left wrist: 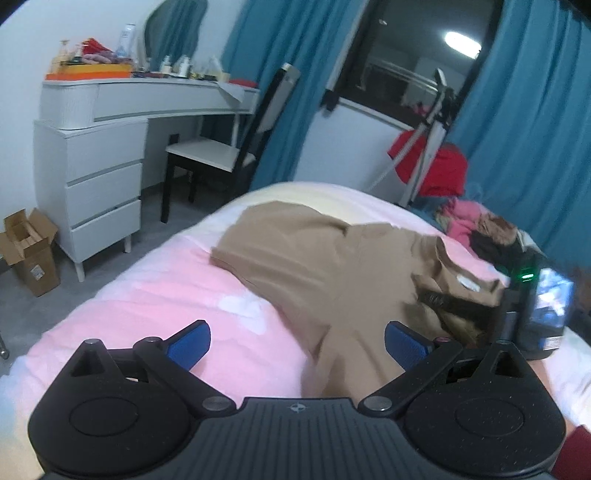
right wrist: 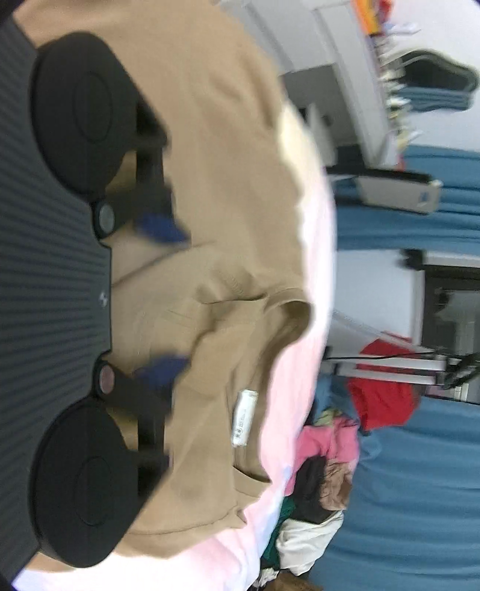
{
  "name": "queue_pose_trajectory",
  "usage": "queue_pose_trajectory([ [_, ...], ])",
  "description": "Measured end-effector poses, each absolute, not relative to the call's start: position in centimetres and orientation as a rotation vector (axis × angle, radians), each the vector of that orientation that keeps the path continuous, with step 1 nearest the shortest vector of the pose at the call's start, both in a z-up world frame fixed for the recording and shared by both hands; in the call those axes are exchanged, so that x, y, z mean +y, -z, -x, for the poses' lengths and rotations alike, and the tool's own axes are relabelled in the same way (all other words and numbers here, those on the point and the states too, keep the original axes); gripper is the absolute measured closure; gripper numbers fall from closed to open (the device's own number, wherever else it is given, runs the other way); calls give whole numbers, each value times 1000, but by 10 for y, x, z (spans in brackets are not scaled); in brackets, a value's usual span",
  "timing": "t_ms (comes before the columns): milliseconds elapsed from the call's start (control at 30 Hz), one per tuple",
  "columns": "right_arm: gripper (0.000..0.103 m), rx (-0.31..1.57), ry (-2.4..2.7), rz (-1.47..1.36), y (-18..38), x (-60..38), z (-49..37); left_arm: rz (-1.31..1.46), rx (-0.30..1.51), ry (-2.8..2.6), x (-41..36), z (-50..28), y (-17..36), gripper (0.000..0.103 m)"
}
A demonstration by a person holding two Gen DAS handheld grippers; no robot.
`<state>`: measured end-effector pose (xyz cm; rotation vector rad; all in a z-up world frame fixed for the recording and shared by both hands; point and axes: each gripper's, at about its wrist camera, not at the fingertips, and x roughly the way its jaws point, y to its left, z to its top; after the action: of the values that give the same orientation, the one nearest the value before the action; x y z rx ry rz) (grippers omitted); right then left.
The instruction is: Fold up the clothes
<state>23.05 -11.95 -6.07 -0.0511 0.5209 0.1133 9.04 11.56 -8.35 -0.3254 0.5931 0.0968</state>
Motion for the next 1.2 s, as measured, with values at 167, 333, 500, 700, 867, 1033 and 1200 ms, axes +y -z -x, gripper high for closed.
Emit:
queue_pose_trajectory([
  [167,20,469,-137,-74,17,-146,-168,297,581,-60,102,-88,84,1],
  [333,19,416,-152,-158,-22,-184,-83,247,553,-16,84,-71,75,2],
  [500,0,378,-87,-178,-27,-217,-22,189,519,69,59,-42,65,1],
  [700,0,336,20,-201,-27,-255,44,103,503,160,22,-16,63,0],
  [867,0,299,110,-220,-27,-287,99,75,544,265,-17,0,68,1],
  [1033,0,249,243,-208,-28,-320,127,74,630,423,-79,22,75,4],
  [1200,0,231,340,-307,-23,-365,132,0,678,612,-154,52,91,11],
])
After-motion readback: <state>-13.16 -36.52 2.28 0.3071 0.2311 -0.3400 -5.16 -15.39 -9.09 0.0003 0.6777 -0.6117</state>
